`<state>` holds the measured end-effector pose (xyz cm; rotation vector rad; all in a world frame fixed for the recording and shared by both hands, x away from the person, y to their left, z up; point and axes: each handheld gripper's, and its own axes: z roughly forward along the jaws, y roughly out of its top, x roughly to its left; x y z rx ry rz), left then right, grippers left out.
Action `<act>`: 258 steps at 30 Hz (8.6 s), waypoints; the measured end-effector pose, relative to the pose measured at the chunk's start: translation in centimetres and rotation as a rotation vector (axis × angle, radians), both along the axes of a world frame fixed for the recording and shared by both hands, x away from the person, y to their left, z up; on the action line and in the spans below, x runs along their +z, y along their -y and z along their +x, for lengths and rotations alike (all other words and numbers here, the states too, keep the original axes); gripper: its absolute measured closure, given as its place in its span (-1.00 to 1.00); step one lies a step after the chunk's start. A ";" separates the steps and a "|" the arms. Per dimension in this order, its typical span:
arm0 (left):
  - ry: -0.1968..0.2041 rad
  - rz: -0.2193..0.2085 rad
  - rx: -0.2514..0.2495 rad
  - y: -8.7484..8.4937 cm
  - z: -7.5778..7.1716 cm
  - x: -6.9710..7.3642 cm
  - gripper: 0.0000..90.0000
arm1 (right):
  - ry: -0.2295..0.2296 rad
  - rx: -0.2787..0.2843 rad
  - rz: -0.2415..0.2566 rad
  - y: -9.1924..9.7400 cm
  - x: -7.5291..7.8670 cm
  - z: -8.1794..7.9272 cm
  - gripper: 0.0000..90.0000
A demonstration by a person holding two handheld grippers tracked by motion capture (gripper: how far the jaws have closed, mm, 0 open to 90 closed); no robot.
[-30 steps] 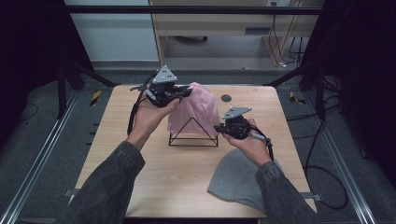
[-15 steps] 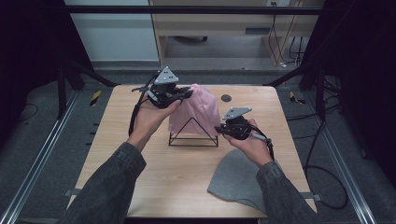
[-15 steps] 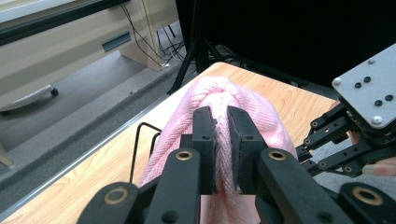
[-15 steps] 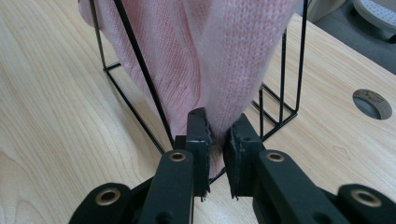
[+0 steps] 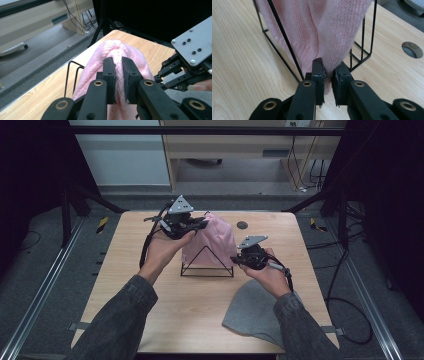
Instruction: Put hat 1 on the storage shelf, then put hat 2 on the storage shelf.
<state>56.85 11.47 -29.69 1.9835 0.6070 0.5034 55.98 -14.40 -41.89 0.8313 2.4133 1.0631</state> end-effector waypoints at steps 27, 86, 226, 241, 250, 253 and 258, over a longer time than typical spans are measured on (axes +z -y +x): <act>-0.026 0.028 -0.006 0.4 -0.1 -1.8 0.81 | -0.037 -0.008 -0.019 -0.3 -1.9 0.3 0.78; -0.054 0.026 0.058 -2.9 -4.8 -5.0 -0.37 | -0.126 -0.347 -0.033 11.6 -4.1 -4.0 -0.14; -0.245 -0.004 -0.081 -5.8 -10.7 -11.8 0.90 | 0.118 0.161 0.177 -2.3 9.5 -9.7 0.88; -0.190 -0.004 -0.072 -5.8 -8.9 -4.5 0.91 | 0.152 0.118 0.233 -0.8 13.1 -8.3 0.88; -0.153 -0.025 -0.067 -5.2 -7.4 0.4 0.91 | 0.186 0.096 0.251 0.0 17.7 -6.3 0.88; -0.143 -0.005 -0.059 -4.9 -6.7 1.6 0.91 | 0.193 0.087 0.259 0.1 18.9 -5.5 0.88; -0.099 0.010 -0.049 -4.1 -5.9 3.5 0.91 | 0.212 0.064 0.278 0.2 20.5 -3.9 0.88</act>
